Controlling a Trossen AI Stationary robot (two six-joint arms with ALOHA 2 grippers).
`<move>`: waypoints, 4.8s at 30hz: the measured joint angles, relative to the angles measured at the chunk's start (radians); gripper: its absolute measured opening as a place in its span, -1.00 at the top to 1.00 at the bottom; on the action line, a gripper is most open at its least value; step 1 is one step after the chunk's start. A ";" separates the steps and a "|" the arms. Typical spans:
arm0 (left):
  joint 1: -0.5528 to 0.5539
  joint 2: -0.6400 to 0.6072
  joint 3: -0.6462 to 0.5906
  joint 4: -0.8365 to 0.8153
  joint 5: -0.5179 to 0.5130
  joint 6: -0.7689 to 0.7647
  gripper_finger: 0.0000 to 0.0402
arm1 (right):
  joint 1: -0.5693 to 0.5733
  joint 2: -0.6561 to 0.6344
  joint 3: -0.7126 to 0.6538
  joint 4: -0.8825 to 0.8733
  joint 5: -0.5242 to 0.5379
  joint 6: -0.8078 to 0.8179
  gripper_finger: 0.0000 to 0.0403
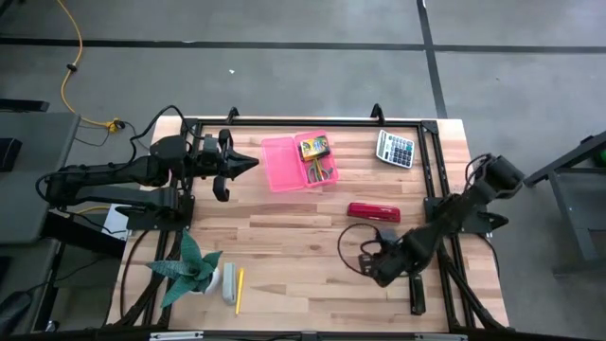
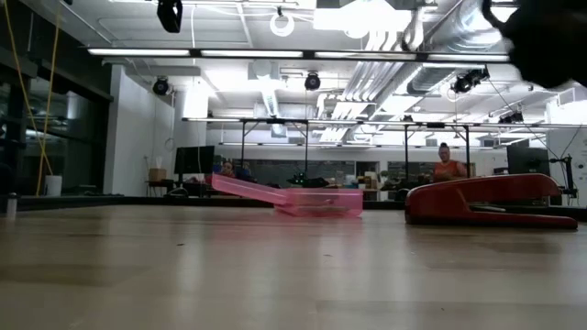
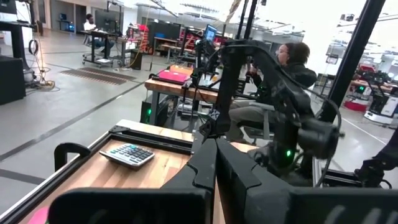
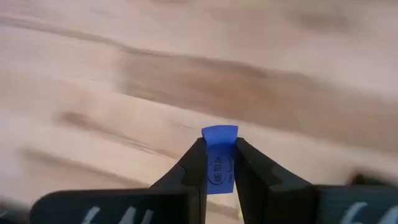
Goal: Pack school essentials
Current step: Put the blue eraser into the pink supply box, then put the yellow pencil top eraser into the pink supply box
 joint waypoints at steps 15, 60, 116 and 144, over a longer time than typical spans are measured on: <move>-0.001 0.018 0.000 -0.002 -0.042 -0.138 1.00 | -0.458 -0.198 0.001 0.341 0.099 -1.236 0.79; 0.028 0.293 0.000 0.263 0.119 -0.218 1.00 | -0.925 -0.078 0.156 0.517 -0.049 -1.770 0.79; 0.099 0.145 0.000 0.205 0.121 -0.175 1.00 | -0.925 0.019 0.350 0.295 0.001 -1.822 -0.01; 0.019 0.182 -0.075 0.341 0.066 -0.177 1.00 | -0.726 -0.435 -0.142 0.927 -0.116 -1.897 -0.01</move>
